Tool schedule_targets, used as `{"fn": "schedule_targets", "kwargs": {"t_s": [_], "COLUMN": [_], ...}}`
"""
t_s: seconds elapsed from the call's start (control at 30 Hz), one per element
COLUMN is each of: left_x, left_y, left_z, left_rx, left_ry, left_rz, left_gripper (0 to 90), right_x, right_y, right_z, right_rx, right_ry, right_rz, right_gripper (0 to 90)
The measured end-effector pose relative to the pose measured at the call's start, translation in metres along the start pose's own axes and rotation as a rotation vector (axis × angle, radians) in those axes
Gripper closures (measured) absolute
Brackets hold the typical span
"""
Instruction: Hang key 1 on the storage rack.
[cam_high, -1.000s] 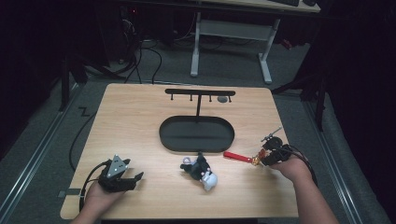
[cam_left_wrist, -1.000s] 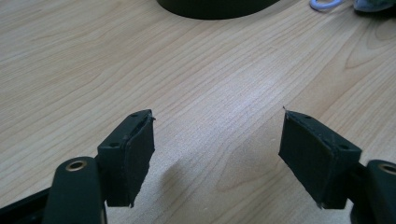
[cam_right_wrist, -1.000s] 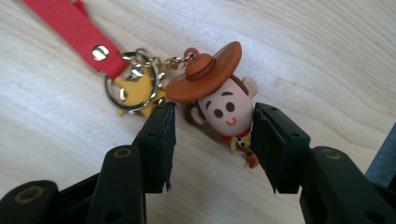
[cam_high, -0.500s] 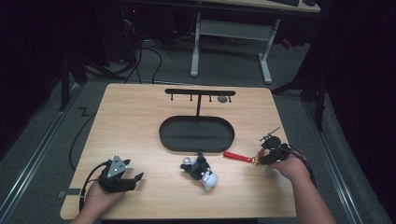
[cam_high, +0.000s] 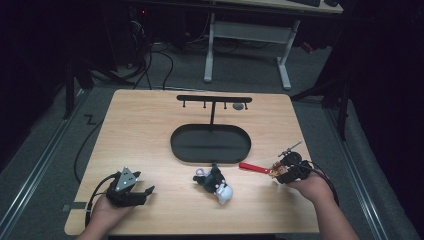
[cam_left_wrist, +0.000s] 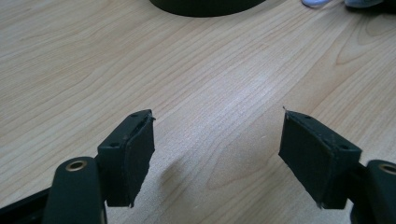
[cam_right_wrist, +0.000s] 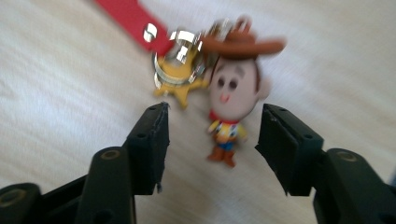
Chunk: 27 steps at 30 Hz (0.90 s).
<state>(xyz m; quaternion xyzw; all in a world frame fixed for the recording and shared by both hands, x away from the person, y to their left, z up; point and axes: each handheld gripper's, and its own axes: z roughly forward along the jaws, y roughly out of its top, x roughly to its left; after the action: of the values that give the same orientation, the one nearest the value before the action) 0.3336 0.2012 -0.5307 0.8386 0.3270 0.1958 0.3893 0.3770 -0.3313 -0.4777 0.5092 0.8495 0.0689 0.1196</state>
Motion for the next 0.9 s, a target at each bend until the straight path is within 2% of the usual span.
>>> {"fn": "schedule_targets", "kwargs": {"t_s": [0.17,0.23,0.3,0.37,0.47,0.53,0.63,0.9], "left_x": [0.000,0.001,0.002,0.002,0.003,0.003,0.003,0.003], "left_y": [0.000,0.000,0.000,-0.001,-0.001,-0.001,-0.002,-0.003], "left_z": [0.000,0.000,0.000,0.000,0.000,0.000,-0.001,0.000], "left_rx": [0.001,0.003,0.003,0.003,0.005,0.004,0.004,0.015], "left_ry": [0.001,0.000,0.000,0.001,0.000,0.001,0.001,0.002], "left_rz": [0.000,-0.004,-0.004,-0.004,-0.006,-0.006,-0.008,-0.009], "left_gripper": [26.6,26.7,26.6,26.6,26.6,26.6,26.6,26.7], "right_x": [0.002,0.003,0.004,0.004,0.002,0.000,-0.004,-0.014], "right_y": [0.009,0.013,0.013,0.014,0.017,0.018,0.019,0.019], "right_z": [-0.008,-0.004,0.002,0.003,0.007,0.009,0.011,0.015], "right_rx": [-0.043,-0.020,0.010,0.013,0.020,0.025,0.027,0.009], "right_ry": [-0.042,-0.046,-0.050,-0.063,-0.052,-0.046,-0.005,0.019], "right_rz": [-0.030,-0.057,-0.064,-0.079,-0.063,-0.069,-0.050,-0.009], "right_gripper": [47.4,52.1,52.2,52.2,50.4,49.2,47.6,52.8]}}
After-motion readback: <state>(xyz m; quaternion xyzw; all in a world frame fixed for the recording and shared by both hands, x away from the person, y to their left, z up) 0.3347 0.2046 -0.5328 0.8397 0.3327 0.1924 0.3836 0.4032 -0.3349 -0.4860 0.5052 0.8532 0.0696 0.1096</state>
